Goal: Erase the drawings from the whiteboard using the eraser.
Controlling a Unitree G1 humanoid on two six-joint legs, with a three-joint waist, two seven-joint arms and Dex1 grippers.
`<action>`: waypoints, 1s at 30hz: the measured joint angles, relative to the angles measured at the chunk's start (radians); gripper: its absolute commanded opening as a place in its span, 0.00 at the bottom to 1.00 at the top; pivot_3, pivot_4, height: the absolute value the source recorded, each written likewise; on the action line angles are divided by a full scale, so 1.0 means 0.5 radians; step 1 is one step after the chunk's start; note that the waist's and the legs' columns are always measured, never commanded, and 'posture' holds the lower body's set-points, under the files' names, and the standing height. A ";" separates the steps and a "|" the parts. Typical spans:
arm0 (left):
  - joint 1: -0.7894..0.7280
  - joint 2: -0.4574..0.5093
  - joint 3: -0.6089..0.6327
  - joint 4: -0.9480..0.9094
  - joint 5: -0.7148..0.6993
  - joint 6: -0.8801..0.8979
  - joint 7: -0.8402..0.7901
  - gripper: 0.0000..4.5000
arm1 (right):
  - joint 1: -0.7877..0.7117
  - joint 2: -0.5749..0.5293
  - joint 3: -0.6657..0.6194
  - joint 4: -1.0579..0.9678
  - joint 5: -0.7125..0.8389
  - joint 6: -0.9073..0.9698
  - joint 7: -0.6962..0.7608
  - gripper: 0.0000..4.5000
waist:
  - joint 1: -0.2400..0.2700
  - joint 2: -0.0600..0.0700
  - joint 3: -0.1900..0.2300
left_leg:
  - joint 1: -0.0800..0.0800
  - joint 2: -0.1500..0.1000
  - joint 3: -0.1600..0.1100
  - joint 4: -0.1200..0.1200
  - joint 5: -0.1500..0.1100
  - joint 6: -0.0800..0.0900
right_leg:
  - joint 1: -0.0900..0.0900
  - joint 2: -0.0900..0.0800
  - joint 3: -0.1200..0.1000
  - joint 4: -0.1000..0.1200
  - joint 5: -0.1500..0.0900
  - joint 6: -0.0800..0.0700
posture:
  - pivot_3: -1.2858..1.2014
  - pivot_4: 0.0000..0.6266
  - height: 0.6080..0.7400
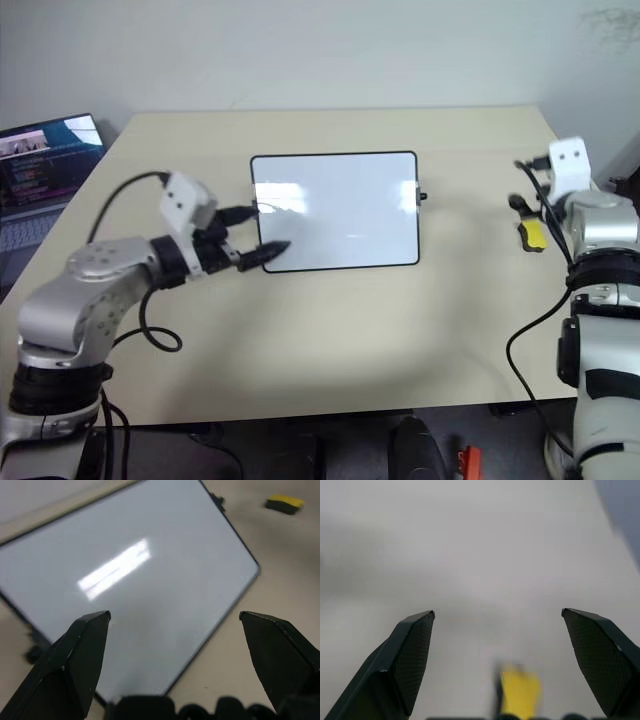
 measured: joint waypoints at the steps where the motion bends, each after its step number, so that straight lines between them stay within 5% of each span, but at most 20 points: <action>1: 0.001 -0.007 0.021 0.007 0.014 -0.014 0.030 1.00 | 0.032 0.047 -0.017 -0.040 0.024 -0.077 -0.014 0.99 | 0.006 -0.001 -0.001 | 0.000 0.000 -0.001 0.001 0.000 0.000 | 0.002 0.000 -0.001 -0.001 0.000 0.000 | 0.52 0.24 1.00; 11: 0.147 -0.120 0.131 0.009 0.037 -0.067 0.241 1.00 | 0.353 0.423 -0.303 0.041 0.264 -0.764 -0.291 0.99 | 0.046 -0.003 -0.001 | -0.001 -0.004 -0.002 0.003 0.001 -0.001 | 0.002 -0.004 -0.001 -0.001 0.002 0.003 | 0.52 0.24 1.00; 17: 0.149 -0.267 0.372 0.243 0.207 -0.307 0.622 1.00 | 0.484 0.527 -0.262 0.043 0.258 -1.075 -0.304 0.99 | 0.024 -0.002 -0.001 | 0.003 -0.004 -0.001 0.004 0.001 -0.001 | 0.003 -0.004 0.000 0.002 0.003 0.002 | 0.52 0.24 1.00; 22: 0.195 -0.467 0.564 0.514 0.281 -0.537 0.888 1.00 | 0.579 0.614 -0.241 0.044 0.273 -1.201 -0.306 0.99 | 0.014 -0.002 -0.001 | 0.002 -0.004 -0.001 0.005 0.001 -0.002 | 0.003 -0.004 0.000 0.001 0.004 0.003 | 0.52 0.24 1.00; 30: 0.387 -0.644 0.495 0.594 0.463 -0.873 1.018 1.00 | 0.724 0.633 -0.239 0.041 0.280 -1.294 -0.308 0.99 | 0.016 -0.002 -0.002 | 0.003 -0.004 -0.001 0.005 0.001 -0.002 | 0.004 -0.004 0.001 0.001 0.004 0.002 | 0.52 0.24 1.00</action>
